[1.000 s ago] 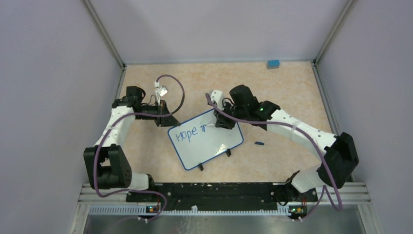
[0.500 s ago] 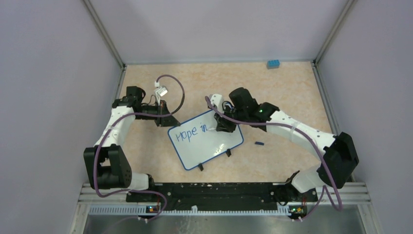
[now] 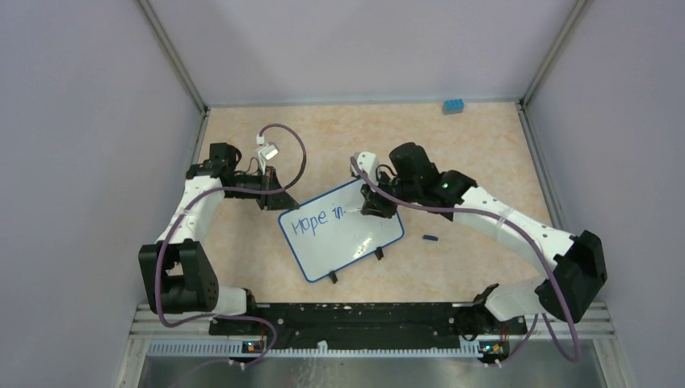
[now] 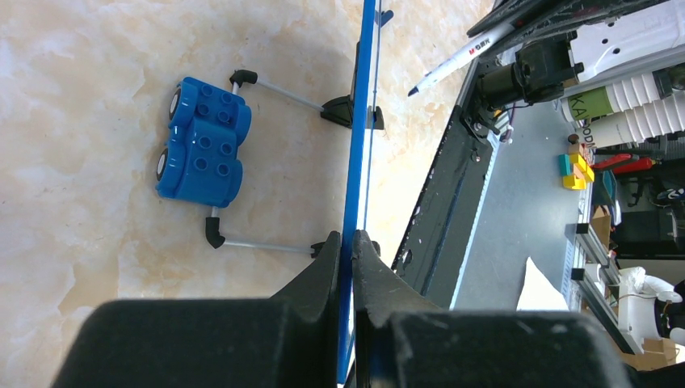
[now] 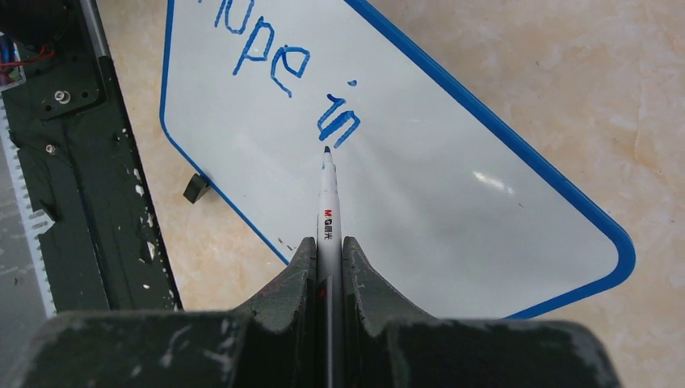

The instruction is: Write a sentence on the whiteboard

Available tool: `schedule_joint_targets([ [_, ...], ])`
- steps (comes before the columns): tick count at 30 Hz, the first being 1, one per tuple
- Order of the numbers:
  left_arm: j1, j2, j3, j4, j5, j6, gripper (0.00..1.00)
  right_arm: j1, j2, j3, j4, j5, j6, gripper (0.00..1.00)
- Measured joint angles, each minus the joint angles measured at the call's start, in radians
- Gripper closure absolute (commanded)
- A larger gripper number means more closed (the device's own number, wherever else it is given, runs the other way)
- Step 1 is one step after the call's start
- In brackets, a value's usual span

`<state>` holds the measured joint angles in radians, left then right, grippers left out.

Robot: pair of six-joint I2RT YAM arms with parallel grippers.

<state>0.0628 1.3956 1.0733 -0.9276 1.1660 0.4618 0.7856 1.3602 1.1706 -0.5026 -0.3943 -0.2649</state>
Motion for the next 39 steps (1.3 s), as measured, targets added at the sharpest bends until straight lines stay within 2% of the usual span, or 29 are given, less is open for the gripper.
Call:
schedule_joint_targets([
  [14,-0.002,0.0,0.0,0.0,0.0,0.0,1.0,-0.104,-0.005,0.0,-0.002,-0.052,0.025,1.0],
  [19,-0.008,0.0,0.0,0.0,0.001,0.007,0.95,-0.127,-0.014,0.0,-0.005,-0.089,0.04,1.0],
  [22,-0.012,0.0,0.0,0.0,0.003,0.012,0.87,-0.135,-0.025,0.0,-0.006,-0.104,0.043,1.0],
  [31,-0.048,0.001,0.0,-0.029,-0.023,0.024,0.75,-0.141,-0.032,0.0,-0.011,-0.131,0.048,1.0],
  [39,-0.056,0.017,0.0,-0.051,-0.034,0.039,0.77,-0.141,-0.032,0.0,-0.022,-0.169,0.037,1.0],
])
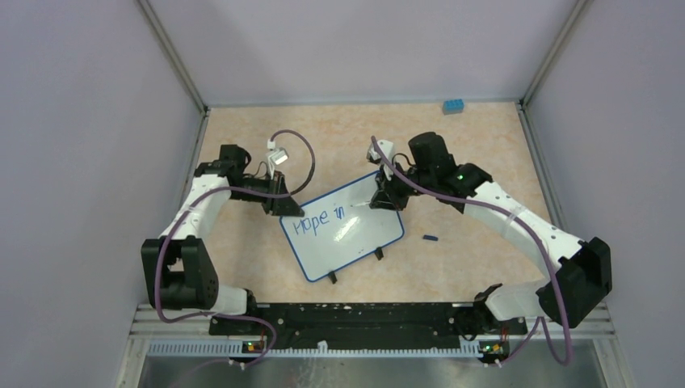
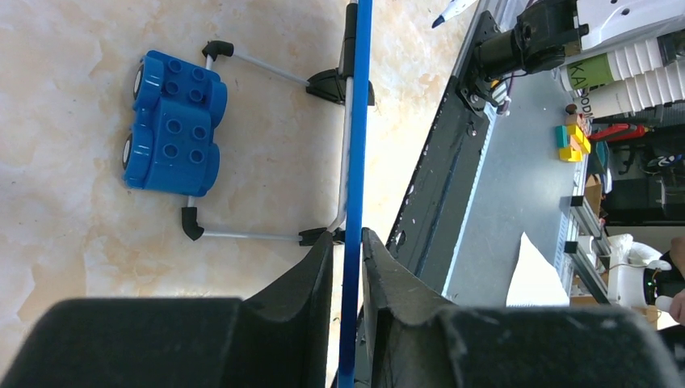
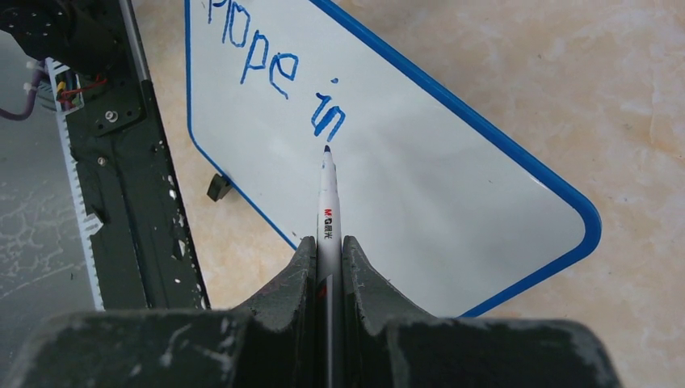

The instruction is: Write a sentence on the whiteboard

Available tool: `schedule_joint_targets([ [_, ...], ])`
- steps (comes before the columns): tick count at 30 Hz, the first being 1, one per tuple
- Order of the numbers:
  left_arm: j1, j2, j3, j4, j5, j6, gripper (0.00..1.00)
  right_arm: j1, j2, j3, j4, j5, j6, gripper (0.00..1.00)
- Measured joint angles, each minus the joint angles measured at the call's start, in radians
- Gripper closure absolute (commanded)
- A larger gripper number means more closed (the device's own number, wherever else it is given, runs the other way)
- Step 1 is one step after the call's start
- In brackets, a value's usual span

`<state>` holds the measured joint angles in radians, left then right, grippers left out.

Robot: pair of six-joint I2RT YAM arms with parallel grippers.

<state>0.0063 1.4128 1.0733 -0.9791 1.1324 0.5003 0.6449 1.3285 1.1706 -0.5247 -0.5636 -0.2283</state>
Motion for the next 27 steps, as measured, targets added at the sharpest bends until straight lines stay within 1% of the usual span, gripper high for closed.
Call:
schedule_joint_targets([
  [12,-0.032,0.006,0.0,-0.002,-0.008,0.0,0.82,0.0,0.001,-0.015,0.018,0.002,-0.007,1.0],
  [27,-0.034,0.006,0.0,-0.001,-0.012,-0.001,0.87,0.052,0.01,-0.032,0.052,0.117,-0.019,1.0],
])
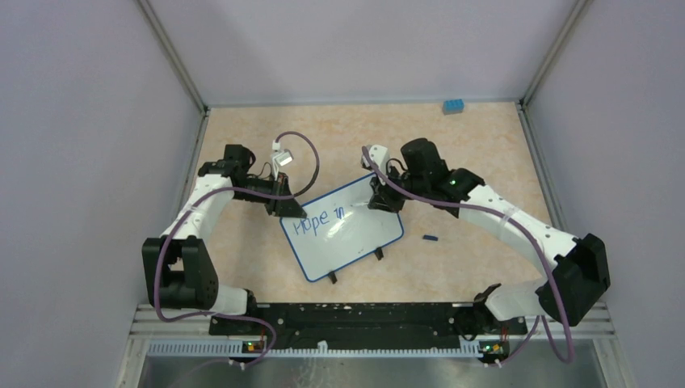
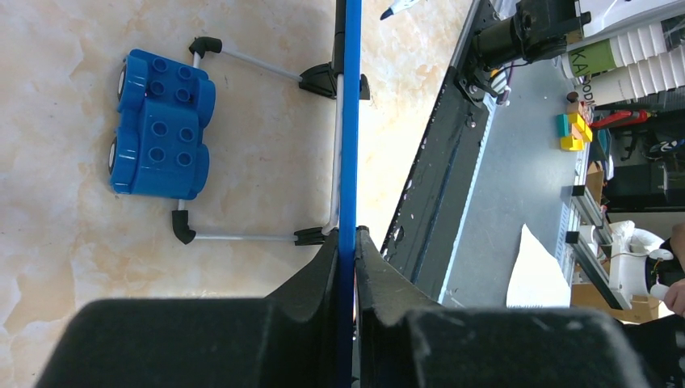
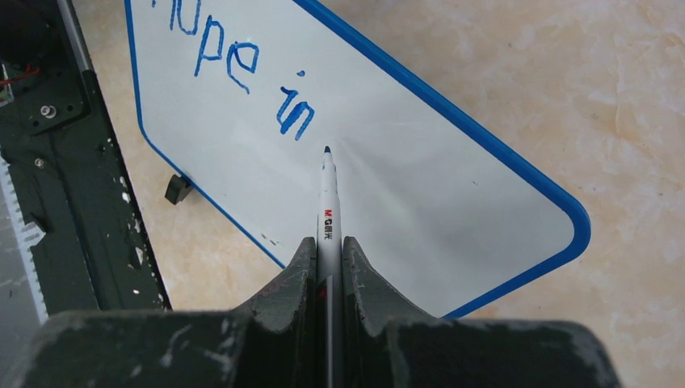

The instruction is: Write a sentence on the whiteboard

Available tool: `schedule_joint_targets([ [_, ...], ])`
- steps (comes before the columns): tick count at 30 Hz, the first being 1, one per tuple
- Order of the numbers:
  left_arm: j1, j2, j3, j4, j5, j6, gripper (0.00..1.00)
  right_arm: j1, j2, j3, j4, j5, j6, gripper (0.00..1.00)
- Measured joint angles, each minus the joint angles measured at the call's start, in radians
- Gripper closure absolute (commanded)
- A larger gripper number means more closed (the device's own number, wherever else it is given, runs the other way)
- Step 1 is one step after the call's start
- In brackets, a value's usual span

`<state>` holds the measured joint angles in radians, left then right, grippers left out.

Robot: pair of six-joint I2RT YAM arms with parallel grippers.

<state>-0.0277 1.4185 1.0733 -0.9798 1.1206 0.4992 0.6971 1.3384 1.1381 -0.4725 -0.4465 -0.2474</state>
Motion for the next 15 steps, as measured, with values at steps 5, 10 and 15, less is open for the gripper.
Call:
schedule_joint_targets([
  [5,0.0,0.0,0.0,0.001,0.0,0.0,0.89,0.007,0.01,-0.006,0.006,0.023,-0.005,1.0],
  [10,0.0,0.0,0.0,0.003,0.001,0.0,0.91,0.011,0.015,-0.006,0.017,0.03,-0.004,1.0],
  [15,-0.001,0.0,0.0,0.004,0.0,0.0,0.92,0.027,0.015,-0.006,0.018,0.031,-0.004,1.0],
])
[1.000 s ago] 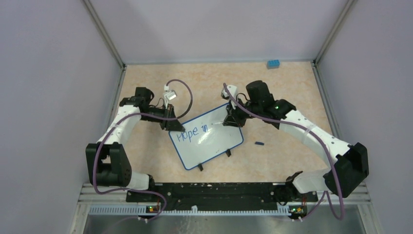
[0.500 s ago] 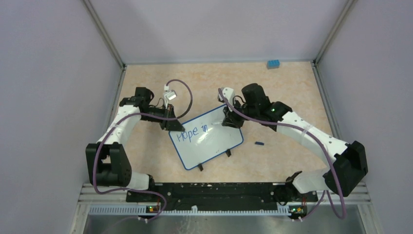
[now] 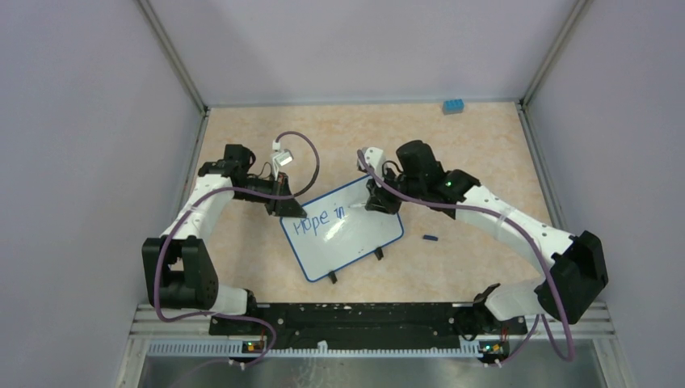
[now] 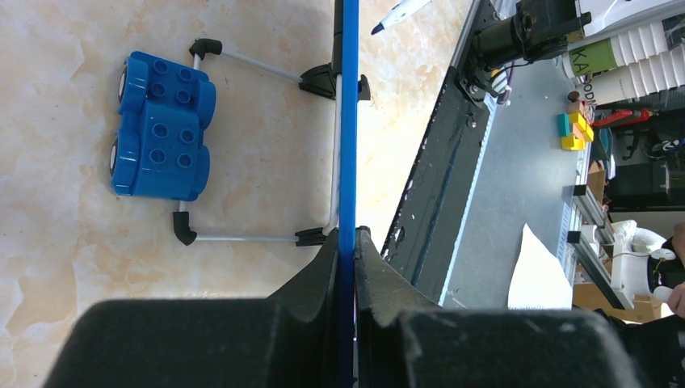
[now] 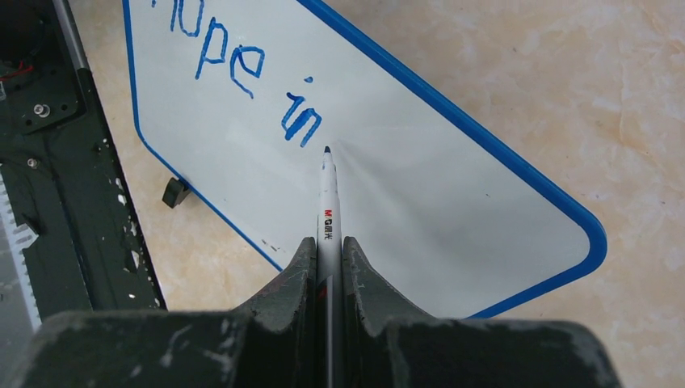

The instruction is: Write a sentence on the whiteboard

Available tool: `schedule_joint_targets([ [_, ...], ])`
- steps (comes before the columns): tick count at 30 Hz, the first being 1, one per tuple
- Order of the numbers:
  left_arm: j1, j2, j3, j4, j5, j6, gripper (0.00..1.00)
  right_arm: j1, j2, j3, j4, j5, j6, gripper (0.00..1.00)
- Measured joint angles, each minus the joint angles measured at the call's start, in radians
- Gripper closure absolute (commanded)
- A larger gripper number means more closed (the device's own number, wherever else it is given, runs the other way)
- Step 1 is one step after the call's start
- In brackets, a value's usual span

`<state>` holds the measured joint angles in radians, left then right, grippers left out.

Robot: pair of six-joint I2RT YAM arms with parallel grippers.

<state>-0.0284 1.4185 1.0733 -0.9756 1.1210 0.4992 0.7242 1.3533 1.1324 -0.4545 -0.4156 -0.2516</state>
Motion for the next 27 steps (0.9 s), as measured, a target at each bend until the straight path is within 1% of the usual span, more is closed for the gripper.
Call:
schedule_joint_targets([
  [27,0.0,0.0,0.0,0.007,-0.006,0.0,0.95,0.006,0.025,0.0,0.014,0.048,0.009,1.0],
])
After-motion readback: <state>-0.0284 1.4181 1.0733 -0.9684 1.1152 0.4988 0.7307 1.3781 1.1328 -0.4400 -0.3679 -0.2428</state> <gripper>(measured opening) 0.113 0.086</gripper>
